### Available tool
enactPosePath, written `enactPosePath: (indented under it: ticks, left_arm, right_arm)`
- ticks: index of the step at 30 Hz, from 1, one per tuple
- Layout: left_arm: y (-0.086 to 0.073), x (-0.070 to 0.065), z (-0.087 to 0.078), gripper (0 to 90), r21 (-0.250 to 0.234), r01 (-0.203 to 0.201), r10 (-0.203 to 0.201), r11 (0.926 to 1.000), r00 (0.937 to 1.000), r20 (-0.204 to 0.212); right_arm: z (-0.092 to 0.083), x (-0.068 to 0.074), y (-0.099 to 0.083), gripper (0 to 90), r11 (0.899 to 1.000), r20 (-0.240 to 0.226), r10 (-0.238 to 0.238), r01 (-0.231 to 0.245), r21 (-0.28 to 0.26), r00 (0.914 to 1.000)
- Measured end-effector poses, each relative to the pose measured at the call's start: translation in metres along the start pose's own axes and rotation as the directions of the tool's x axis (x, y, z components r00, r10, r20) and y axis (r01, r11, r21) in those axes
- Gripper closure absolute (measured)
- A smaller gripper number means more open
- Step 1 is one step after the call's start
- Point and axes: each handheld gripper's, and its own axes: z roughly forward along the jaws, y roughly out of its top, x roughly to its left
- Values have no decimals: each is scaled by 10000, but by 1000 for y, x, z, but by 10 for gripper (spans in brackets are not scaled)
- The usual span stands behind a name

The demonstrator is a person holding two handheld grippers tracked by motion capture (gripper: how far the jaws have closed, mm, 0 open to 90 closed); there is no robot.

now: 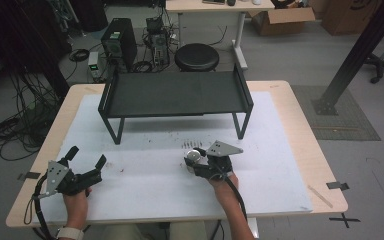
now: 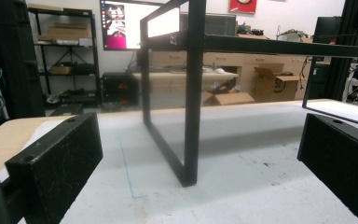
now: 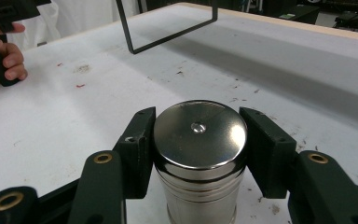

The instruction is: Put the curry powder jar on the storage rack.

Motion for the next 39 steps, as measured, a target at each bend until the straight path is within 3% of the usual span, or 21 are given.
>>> enactPosePath:
  ticks: [15,25,39]
  left_arm:
    - [0,1,0,2,-53,77,-77,10000,10000,14]
    - [0,1,-1,2,-89,130,-130,9999,9999,8]
    - [0,2,-1,2,-108,181,-181,9998,9998,9]
  right_arm:
    - [-6,2,34,481,9994,-225,-164,157,-313,9996]
    - [-7,8,77,482,9971,-541,-591,563,-521,9968]
    - [0,11,126,482,9936,-957,-843,765,-828,9918]
